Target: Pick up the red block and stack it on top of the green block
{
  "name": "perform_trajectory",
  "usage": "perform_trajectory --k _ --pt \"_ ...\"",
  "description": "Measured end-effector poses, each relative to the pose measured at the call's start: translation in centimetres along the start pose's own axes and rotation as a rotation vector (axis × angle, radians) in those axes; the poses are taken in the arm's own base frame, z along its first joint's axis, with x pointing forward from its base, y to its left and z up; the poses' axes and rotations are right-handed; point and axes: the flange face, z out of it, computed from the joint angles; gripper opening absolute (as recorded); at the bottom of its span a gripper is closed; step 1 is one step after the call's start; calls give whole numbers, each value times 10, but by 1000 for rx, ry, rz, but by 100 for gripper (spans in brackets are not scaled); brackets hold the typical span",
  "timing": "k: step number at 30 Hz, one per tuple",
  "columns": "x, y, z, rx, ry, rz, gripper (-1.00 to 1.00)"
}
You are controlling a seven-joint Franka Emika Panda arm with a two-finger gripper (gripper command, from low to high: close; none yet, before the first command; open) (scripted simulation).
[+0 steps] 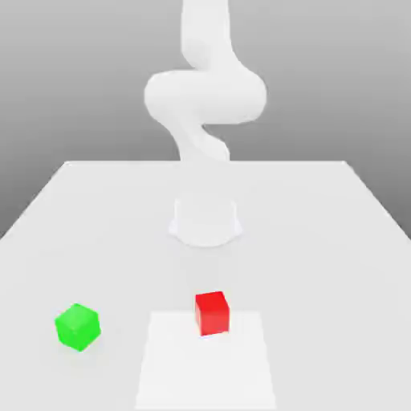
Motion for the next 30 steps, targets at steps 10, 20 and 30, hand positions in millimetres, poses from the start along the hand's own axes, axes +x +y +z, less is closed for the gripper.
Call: perform_trajectory --k 10,20,30 --pt "-101 91 214 -242 -283 -112 0" --pt "-251 233 334 -444 -563 -211 0" --pt "-272 255 361 -449 -569 -211 -100"
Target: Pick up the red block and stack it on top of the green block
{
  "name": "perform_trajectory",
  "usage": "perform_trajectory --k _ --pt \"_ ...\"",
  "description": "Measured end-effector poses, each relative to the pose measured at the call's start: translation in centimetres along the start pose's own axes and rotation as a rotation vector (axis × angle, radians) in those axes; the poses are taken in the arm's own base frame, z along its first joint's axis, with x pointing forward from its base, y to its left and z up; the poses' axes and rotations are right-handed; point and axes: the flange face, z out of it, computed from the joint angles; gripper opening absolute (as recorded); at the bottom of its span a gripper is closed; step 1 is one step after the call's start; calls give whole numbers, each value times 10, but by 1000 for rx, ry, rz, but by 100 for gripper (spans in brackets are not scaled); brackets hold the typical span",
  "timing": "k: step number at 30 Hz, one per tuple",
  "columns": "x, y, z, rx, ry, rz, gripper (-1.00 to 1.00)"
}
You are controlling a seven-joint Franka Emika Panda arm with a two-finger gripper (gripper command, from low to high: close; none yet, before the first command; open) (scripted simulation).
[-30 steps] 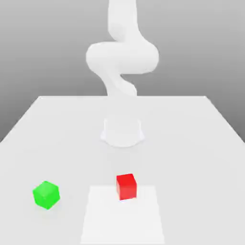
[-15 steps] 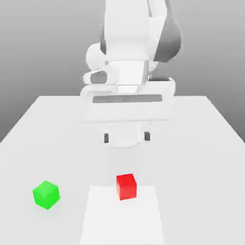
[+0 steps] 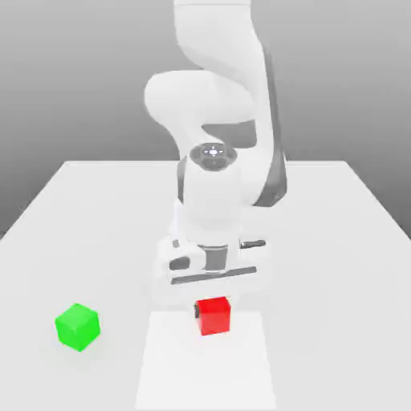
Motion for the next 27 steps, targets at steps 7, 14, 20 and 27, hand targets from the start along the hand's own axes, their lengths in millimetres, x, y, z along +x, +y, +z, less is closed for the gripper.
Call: perform_trajectory --k 7,14,20,27 --pt "1 -1 -45 0 0 0 -100" --pt "83 83 -84 6 -3 183 -100" --pt "136 193 -78 3 -1 356 -100" --pt "136 187 -40 1 -1 337 100"
